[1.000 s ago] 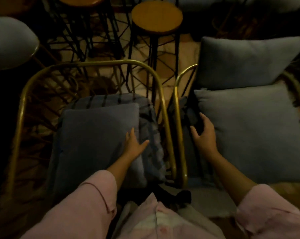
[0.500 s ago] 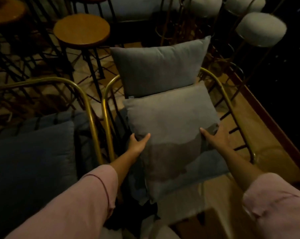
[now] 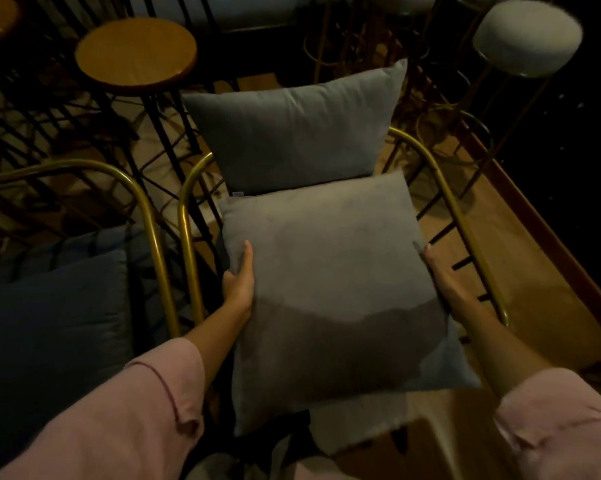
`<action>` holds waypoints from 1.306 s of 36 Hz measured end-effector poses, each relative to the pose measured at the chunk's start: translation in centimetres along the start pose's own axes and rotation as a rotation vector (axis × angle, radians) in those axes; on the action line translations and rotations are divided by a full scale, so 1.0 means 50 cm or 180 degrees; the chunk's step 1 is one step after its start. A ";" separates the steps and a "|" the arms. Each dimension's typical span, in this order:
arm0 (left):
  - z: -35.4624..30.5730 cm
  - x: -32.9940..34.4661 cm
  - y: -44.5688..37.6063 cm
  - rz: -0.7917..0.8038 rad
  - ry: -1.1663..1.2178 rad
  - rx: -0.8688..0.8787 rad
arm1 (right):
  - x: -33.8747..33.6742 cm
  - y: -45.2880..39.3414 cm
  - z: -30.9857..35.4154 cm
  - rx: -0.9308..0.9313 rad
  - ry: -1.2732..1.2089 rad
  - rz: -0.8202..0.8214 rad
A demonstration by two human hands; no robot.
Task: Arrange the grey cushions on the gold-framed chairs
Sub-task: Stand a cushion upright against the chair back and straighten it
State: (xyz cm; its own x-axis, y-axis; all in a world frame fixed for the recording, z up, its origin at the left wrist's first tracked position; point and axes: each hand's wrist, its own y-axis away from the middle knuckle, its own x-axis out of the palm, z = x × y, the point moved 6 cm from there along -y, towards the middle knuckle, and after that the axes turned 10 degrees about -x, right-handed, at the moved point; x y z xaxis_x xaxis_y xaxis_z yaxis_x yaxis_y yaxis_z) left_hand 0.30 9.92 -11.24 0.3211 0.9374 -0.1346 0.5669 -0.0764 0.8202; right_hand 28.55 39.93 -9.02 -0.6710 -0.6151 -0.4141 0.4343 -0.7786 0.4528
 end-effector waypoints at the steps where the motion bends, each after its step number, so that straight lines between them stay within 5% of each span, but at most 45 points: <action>1: -0.013 -0.020 0.004 -0.0074 -0.0069 0.0071 | 0.018 0.009 0.005 -0.0140 -0.0086 0.0188; 11: -0.176 -0.319 0.040 -0.0608 0.0244 0.0756 | 0.303 0.099 0.135 0.0038 -0.1414 0.0654; 25: -0.423 -0.863 0.048 -0.1181 0.1149 0.1357 | 0.788 0.197 0.649 -0.1138 -0.1073 0.1505; 32: -0.545 -1.087 -0.042 -0.1179 0.1171 0.1350 | 1.028 0.224 0.792 -0.1313 -0.1132 0.1421; 47: -0.676 -1.248 -0.315 -0.0971 0.0663 0.1191 | 1.347 0.164 0.868 -0.0856 -0.1207 0.1376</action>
State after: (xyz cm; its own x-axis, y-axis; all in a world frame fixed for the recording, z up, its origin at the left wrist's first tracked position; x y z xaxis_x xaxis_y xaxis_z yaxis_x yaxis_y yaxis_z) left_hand -54.30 -35.90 3.02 -0.0369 0.9808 -0.1917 0.8555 0.1302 0.5012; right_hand -39.16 -2.49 1.08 -0.5460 -0.8326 0.0928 0.8164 -0.5039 0.2820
